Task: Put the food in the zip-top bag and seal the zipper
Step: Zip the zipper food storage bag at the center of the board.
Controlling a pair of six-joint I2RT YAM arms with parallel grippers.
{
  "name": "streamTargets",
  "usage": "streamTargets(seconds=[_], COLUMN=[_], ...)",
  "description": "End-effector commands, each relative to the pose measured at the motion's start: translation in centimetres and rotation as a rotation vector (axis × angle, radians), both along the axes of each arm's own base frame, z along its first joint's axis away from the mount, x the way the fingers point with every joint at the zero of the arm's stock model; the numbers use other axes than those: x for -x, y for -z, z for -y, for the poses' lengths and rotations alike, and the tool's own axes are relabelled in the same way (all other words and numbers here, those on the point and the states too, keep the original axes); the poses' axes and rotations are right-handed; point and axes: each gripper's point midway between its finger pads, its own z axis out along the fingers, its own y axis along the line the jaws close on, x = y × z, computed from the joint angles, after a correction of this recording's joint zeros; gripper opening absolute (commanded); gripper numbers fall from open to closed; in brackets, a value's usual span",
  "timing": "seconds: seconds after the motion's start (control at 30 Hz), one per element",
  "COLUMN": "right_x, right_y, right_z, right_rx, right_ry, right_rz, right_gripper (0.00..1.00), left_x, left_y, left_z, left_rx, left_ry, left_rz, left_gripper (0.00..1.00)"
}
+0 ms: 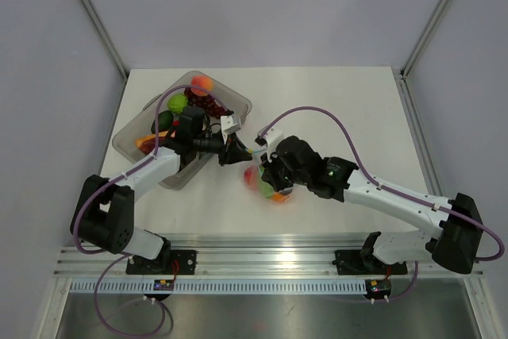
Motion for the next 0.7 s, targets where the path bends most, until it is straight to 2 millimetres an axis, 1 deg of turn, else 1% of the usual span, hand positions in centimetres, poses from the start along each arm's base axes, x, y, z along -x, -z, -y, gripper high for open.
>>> streamTargets(seconds=[0.0,0.1,0.13,0.2,0.23,0.27,0.33,0.4,0.43,0.47,0.53,0.57,0.6,0.63,0.67], right_x=[-0.6,-0.5,-0.4,-0.4,-0.3,-0.3,0.1,0.8,1.1,0.9,0.7,0.1,-0.4,-0.8,-0.8], right_y=[-1.7,-1.6,-1.5,-1.6,-1.6,-1.9,-2.4,-4.2,-4.3,-5.3,-6.3,-7.1,-7.5,-7.9,-8.0], right_z=[-1.0,-1.1,-1.0,-1.0,-0.8,-0.8,-0.6,-1.0,-0.9,-1.0,-0.9,-0.9,-0.8,-1.1,-1.2], right_rx=[-0.034,-0.035,-0.029,-0.024,-0.013,-0.014,-0.016,-0.048,-0.047,-0.061,-0.061,-0.068,-0.059,-0.067,-0.042], right_ry=[-0.006,-0.005,-0.007,-0.006,-0.006,-0.009,-0.026,-0.073,-0.086,-0.09,-0.094,-0.086,-0.077,-0.083,-0.14], right_rz=[0.043,0.036,0.028,0.022,0.016,0.021,0.017,0.019,0.018,0.034,0.068,0.099,0.134,0.162,0.21], right_gripper=[0.0,0.0,0.0,0.0,0.03,0.12,0.23,0.36,0.38,0.38,0.37,0.37,0.33,0.31,0.3], left_x=[-0.2,-0.1,0.0,0.1,0.1,0.3,0.3,1.0,1.2,1.1,1.2,1.2,1.2,1.3,1.6], left_y=[-1.7,-1.8,-1.8,-2.0,-2.1,-2.1,-2.4,-2.3,-2.5,-2.9,-2.9,-3.0,-3.2,-3.3,-3.5], left_z=[0.5,0.5,0.5,0.5,0.5,0.5,0.5,0.4,0.4,0.5,0.5,0.5,0.5,0.5,0.5], left_rx=[0.031,0.033,0.035,0.037,0.036,0.037,0.042,0.034,0.035,0.038,0.032,0.032,0.033,0.035,0.039], left_ry=[0.047,0.05,0.054,0.058,0.058,0.064,0.074,0.108,0.114,0.13,0.134,0.137,0.138,0.143,0.154], left_rz=[0.06,0.06,0.06,0.064,0.064,0.06,0.075,0.059,0.046,0.059,0.041,0.037,0.045,0.045,0.051], left_gripper=[0.12,0.06,0.0,0.0,0.0,0.0,0.0,0.0,0.0,0.0,0.0,0.0,0.0,0.0,0.0])
